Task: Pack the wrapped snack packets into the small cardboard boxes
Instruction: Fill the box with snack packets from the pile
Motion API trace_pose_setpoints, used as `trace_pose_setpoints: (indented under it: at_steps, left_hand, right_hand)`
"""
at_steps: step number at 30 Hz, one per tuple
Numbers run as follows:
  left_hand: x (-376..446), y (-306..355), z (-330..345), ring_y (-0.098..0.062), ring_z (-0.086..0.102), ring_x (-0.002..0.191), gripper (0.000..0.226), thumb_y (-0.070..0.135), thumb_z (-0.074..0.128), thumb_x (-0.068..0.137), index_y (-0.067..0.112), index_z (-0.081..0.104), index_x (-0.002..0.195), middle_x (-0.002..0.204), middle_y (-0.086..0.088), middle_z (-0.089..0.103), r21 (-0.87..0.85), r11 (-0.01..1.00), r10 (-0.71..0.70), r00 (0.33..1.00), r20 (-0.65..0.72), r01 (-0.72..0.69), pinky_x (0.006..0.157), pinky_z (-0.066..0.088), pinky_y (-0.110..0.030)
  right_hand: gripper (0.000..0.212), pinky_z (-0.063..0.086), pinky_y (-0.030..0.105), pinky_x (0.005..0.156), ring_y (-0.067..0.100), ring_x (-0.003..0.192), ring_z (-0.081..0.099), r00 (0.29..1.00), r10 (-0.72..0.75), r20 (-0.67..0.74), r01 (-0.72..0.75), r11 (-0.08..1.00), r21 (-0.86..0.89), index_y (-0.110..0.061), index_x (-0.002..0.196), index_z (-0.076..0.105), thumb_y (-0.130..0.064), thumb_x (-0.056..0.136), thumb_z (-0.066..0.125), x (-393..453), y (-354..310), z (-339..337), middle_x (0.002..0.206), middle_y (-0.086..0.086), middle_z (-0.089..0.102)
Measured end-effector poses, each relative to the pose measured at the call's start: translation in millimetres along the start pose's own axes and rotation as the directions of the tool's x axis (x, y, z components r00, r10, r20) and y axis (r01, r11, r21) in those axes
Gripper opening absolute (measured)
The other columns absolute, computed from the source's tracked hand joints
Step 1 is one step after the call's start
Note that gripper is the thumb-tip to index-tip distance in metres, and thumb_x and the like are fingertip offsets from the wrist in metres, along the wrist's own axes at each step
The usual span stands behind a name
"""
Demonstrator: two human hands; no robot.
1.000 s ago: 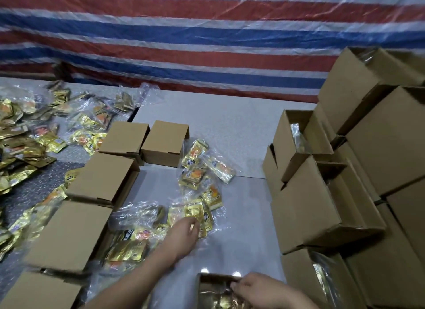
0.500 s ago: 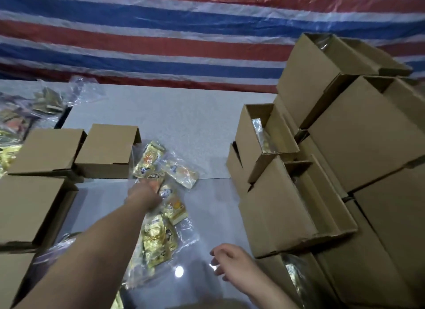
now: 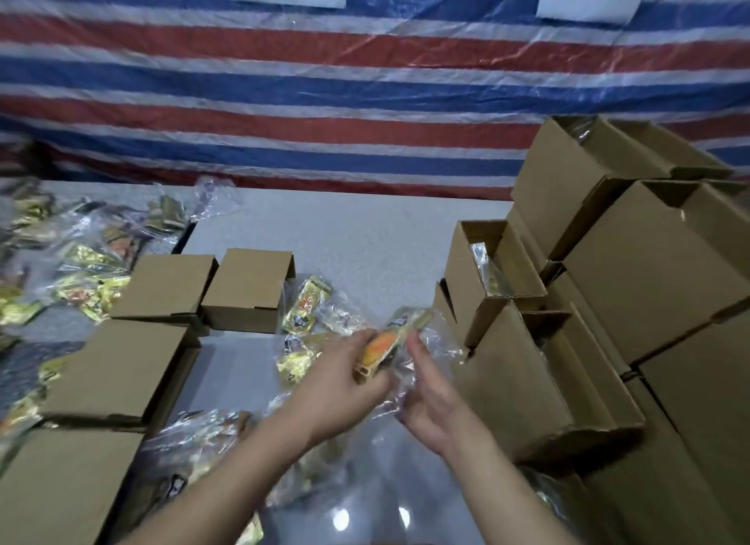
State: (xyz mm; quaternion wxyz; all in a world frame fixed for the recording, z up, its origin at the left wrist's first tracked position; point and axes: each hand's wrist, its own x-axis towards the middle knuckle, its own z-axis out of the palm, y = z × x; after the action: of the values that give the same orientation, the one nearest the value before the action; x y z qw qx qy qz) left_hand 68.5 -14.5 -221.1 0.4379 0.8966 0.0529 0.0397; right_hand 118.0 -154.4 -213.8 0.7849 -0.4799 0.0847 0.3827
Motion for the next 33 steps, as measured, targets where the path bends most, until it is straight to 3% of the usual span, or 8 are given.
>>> trace_pose_setpoints:
  at_steps: [4, 7, 12, 18, 21, 26, 29, 33]
  left_hand:
    - [-18.5, 37.9, 11.4, 0.0, 0.038, 0.124, 0.066, 0.057, 0.055, 0.083, 0.033, 0.044, 0.144, 0.13, 0.012, 0.043, 0.022, 0.996, 0.086, 0.996, -0.019, -0.086, 0.105, 0.022, -0.004]
    - [-34.5, 42.6, 5.5, -0.012, 0.027, 0.141, 0.077, 0.071, 0.044, 0.083, 0.034, 0.037, 0.15, 0.149, 0.005, 0.035, 0.163, 0.978, 0.139, 0.989, -0.053, -0.128, 0.117, 0.022, -0.027]
    - [-109.3, -17.5, 17.9, -0.008, 0.051, 0.124, 0.058, 0.06, 0.048, 0.093, 0.024, 0.049, 0.139, 0.136, 0.007, 0.053, -0.039, 0.972, -0.226, 0.97, 0.093, 0.231, 0.103, 0.04, -0.024]
    - [-189.9, -87.8, 80.8, -0.004, 0.037, 0.137, 0.049, 0.044, 0.044, 0.102, 0.026, 0.039, 0.147, 0.15, 0.009, 0.041, 0.123, 0.929, -0.37, 0.857, 0.359, 0.349, 0.1, 0.019, -0.002]
    - [-190.7, -93.9, 86.6, -0.002, 0.054, 0.117, 0.022, 0.033, 0.04, 0.105, 0.035, 0.05, 0.124, 0.124, 0.012, 0.058, -0.035, 0.898, -0.406, 0.859, 0.313, 0.438, 0.089, 0.03, 0.002]
    - [-190.0, -99.8, 92.0, 0.007, 0.057, 0.096, 0.013, 0.033, 0.04, 0.105, 0.039, 0.051, 0.109, 0.105, 0.012, 0.063, -0.054, 0.922, -0.357, 0.897, 0.262, 0.383, 0.089, 0.042, -0.013]
    - [-191.7, -100.8, 97.3, 0.004, 0.057, 0.097, 0.015, 0.034, 0.039, 0.105, 0.035, 0.052, 0.113, 0.103, 0.009, 0.063, -0.064, 0.93, -0.335, 0.909, 0.248, 0.361, 0.089, 0.043, -0.019]
    - [-191.6, -99.4, 100.6, -0.004, 0.058, 0.105, 0.021, 0.033, 0.04, 0.105, 0.029, 0.052, 0.122, 0.109, 0.007, 0.062, -0.054, 0.937, -0.325, 0.918, 0.226, 0.345, 0.093, 0.042, -0.021]
  right_hand:
    - [0.024, 0.058, 0.035, 0.072, 0.022, 0.085, 0.074, 0.987, -0.149, 0.058, 0.142, 0.984, 0.109, -0.021, 0.079, 0.082, -0.044, 0.07, 0.079, -8.2, -17.1, 12.9, 0.094, 0.007, 0.076]
    - [0.027, 0.058, 0.035, 0.07, 0.021, 0.08, 0.072, 0.961, -0.27, -0.06, 0.27, 0.963, 0.003, -0.02, 0.078, 0.079, -0.046, 0.077, 0.072, -20.9, -22.4, 6.9, 0.091, 0.007, 0.074]
    - [0.039, 0.054, 0.045, 0.09, 0.023, 0.097, 0.07, 0.894, -0.449, -0.001, 0.416, 0.831, -0.369, -0.05, 0.085, 0.074, -0.081, 0.064, 0.064, -75.1, -10.9, -23.8, 0.094, -0.001, 0.076]
    - [0.041, 0.054, 0.036, 0.084, 0.014, 0.089, 0.066, 0.909, -0.215, 0.358, 0.409, 0.634, -0.657, -0.021, 0.113, 0.063, -0.031, 0.074, 0.073, -120.1, 74.6, -55.8, 0.095, 0.003, 0.068]
    - [0.021, 0.043, 0.011, 0.076, -0.01, 0.085, 0.056, 0.858, 0.11, 0.502, 0.447, 0.321, -0.835, -0.03, 0.101, 0.063, -0.024, 0.083, 0.07, -112.0, 106.7, -68.9, 0.094, -0.017, 0.064]
    - [0.033, 0.052, 0.03, 0.089, 0.015, 0.097, 0.064, 0.875, 0.419, 0.244, 0.293, -0.056, -0.955, -0.026, 0.105, 0.061, -0.048, 0.08, 0.062, -71.4, 145.5, -87.6, 0.102, -0.004, 0.07]
    - [0.059, 0.045, 0.034, 0.104, 0.027, 0.123, 0.056, 0.893, 0.44, 0.096, 0.229, -0.259, -0.938, -0.03, 0.136, 0.048, -0.052, 0.084, 0.064, -50.8, 168.8, -96.5, 0.134, 0.003, 0.06]
    - [0.073, 0.045, 0.028, 0.105, 0.018, 0.121, 0.058, 0.897, 0.441, 0.014, 0.068, -0.107, -0.992, -0.024, 0.141, 0.047, -0.038, 0.076, 0.078, -47.1, 171.2, -96.5, 0.135, -0.002, 0.061]
